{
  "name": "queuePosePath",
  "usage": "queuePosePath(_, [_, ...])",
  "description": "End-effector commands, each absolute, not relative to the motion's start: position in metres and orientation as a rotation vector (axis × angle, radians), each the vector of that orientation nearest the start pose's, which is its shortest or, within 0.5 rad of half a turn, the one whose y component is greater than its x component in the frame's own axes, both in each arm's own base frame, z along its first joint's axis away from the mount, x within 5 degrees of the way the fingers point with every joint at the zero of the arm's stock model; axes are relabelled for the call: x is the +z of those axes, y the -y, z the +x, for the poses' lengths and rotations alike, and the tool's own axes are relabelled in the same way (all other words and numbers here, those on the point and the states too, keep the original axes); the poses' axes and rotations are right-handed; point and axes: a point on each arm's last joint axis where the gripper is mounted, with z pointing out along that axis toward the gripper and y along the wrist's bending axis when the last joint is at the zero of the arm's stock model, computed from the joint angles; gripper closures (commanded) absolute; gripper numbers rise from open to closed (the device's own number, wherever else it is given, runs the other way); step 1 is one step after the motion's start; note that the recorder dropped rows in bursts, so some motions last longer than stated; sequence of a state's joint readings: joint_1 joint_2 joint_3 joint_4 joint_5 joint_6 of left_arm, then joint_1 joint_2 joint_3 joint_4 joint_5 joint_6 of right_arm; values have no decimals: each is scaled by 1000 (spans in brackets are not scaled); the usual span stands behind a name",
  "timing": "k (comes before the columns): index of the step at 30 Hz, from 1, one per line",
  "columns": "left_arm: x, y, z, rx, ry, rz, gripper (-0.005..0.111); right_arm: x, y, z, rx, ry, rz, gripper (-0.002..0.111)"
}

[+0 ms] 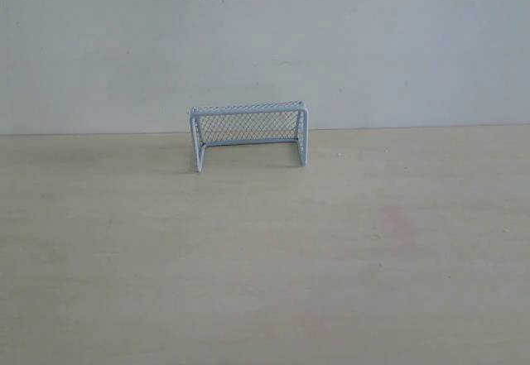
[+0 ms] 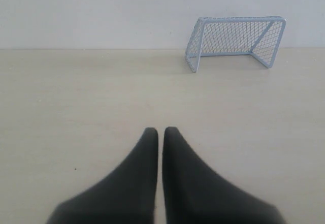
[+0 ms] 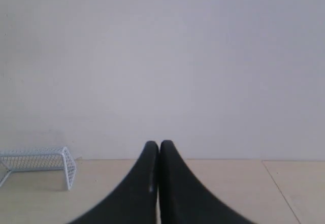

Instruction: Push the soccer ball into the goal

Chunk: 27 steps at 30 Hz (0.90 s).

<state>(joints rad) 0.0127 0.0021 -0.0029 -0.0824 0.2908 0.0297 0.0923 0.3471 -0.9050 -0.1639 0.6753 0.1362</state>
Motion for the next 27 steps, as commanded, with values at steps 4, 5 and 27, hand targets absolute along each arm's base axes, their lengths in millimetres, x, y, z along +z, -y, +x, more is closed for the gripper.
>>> queuePosePath(4, [187,1,55,-46,-1774,-43,102,418,9,2,4,-1509,18,108])
queuePosePath(5, [187,1,55,-46,-1774,-43,102,414,9,-1,4,-1497,18,108])
queuePosePath(27, [187,1,55,-46,-1774,-43,102,370,5,-28,-35,-1355,105,108])
